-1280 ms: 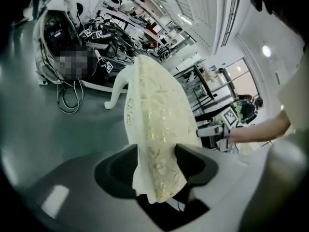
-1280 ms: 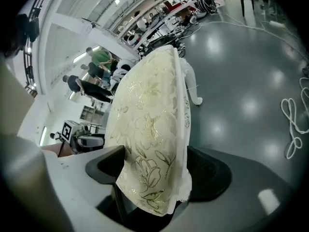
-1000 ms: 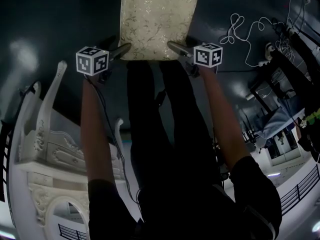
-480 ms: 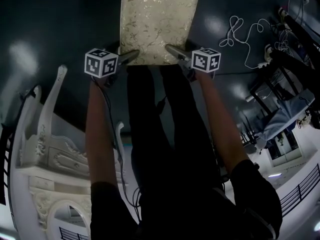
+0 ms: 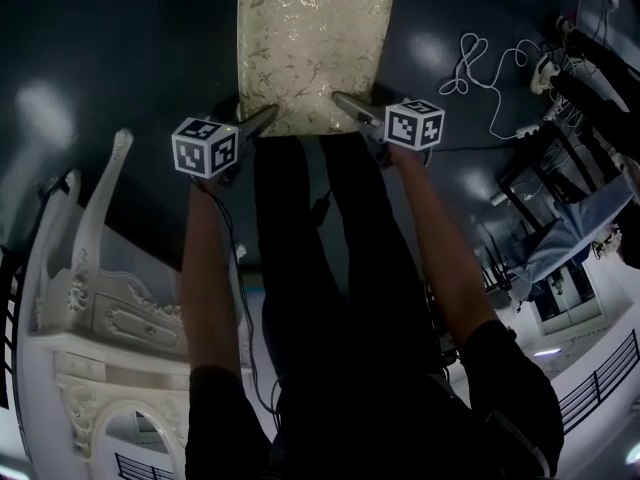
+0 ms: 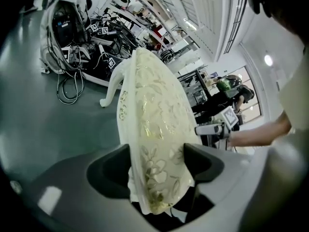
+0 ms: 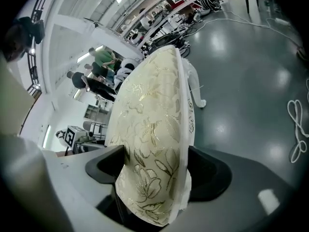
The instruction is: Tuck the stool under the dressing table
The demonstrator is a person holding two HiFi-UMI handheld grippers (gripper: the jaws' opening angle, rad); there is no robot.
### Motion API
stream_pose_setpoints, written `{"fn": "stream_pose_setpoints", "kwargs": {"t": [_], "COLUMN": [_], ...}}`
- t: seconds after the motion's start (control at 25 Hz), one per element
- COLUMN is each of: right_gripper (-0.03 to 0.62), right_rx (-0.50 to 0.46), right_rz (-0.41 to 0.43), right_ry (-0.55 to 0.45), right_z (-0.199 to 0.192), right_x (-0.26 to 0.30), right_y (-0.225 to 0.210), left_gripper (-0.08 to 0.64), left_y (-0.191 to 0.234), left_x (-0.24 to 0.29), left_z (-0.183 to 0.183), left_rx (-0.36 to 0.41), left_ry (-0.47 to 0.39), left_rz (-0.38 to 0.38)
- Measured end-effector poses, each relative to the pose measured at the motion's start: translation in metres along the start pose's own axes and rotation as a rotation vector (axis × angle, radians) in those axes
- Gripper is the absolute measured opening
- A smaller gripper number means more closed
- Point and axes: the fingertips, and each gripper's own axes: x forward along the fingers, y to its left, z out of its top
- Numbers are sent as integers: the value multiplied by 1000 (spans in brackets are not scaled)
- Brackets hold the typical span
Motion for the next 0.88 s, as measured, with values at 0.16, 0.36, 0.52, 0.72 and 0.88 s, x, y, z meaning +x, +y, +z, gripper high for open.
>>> {"fn": "stream_pose_setpoints", "kwargs": {"t": [0.16,0.36,0.52,0.72,0.88], "right_gripper": [403,396,390,383,380], "right_rx": [-16,-23,-1,11,-28], "right_rz": [12,25,46,69,100], "right_ry": [20,41,-9,-9,27], "right_z": [-2,-7,3,2,-6], "right_x": [-3,-12,-23,-34,-43], "right_y": [7,18,32,45,53], "left_gripper": [347,348,347,347,347], "left_y": [-3,-12,-23,-35,-49], "left_x": [-8,-20,-36,-52,-63], "left_z": [-6,-9,0,-6,-22], "left_rx": [-29,-24,-64,-138,-172], "left_ry": [-30,-66,-156,-221,-280], "left_rz": [22,38,18,25,55]}}
